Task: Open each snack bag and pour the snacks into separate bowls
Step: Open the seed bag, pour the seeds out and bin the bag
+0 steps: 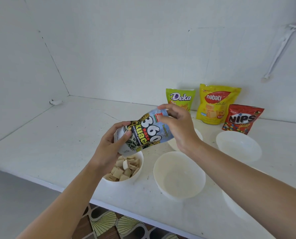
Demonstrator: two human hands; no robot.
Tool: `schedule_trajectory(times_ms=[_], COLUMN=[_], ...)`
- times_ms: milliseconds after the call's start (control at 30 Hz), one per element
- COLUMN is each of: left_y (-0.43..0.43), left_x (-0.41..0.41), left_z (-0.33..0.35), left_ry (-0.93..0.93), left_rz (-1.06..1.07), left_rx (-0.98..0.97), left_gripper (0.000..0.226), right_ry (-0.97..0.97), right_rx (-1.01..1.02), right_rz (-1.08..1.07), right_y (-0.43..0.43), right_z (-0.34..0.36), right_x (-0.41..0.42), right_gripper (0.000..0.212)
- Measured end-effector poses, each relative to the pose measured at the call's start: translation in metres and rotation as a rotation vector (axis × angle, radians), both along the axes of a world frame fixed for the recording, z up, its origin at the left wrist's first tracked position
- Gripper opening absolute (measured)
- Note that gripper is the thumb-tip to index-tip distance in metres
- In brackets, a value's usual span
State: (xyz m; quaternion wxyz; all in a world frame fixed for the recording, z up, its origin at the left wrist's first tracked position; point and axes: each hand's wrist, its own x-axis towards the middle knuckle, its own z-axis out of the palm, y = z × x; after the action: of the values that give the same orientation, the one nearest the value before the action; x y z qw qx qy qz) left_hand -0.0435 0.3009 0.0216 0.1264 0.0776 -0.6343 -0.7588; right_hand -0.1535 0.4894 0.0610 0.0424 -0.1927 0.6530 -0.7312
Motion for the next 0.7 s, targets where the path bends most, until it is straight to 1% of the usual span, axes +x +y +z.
schedule_trajectory(times_ms=[167, 267, 367, 433, 533, 633, 700], left_y=[-0.009, -0.014, -0.013, -0.011, -0.007, -0.005, -0.006], left_x=[0.001, 0.002, 0.005, 0.006, 0.008, 0.010, 0.012], left_z=[-0.001, -0.002, -0.001, 0.000, 0.002, 0.004, 0.004], left_ry=[0.017, 0.032, 0.026, 0.022, 0.018, 0.008, 0.002], left_rz=[-0.030, -0.043, -0.058, -0.061, -0.055, -0.055, -0.055], left_rx=[-0.003, -0.054, -0.084, -0.121, -0.141, -0.128, -0.134], left_gripper=[0.034, 0.029, 0.039, 0.036, 0.028, 0.028, 0.029], right_ry=[0.048, 0.015, -0.047, -0.085, -0.075, -0.042, -0.022], right_rx=[0.057, 0.052, 0.040, 0.040, 0.044, 0.044, 0.069], right_rz=[0.026, 0.078, 0.148, 0.184, 0.184, 0.178, 0.163], right_y=[0.012, 0.020, 0.026, 0.029, 0.032, 0.035, 0.036], right_z=[-0.007, -0.011, -0.015, -0.017, -0.021, -0.025, -0.028], right_x=[0.004, 0.007, 0.012, 0.015, 0.016, 0.017, 0.019], right_gripper=[0.008, 0.009, 0.012, 0.012, 0.011, 0.005, 0.008])
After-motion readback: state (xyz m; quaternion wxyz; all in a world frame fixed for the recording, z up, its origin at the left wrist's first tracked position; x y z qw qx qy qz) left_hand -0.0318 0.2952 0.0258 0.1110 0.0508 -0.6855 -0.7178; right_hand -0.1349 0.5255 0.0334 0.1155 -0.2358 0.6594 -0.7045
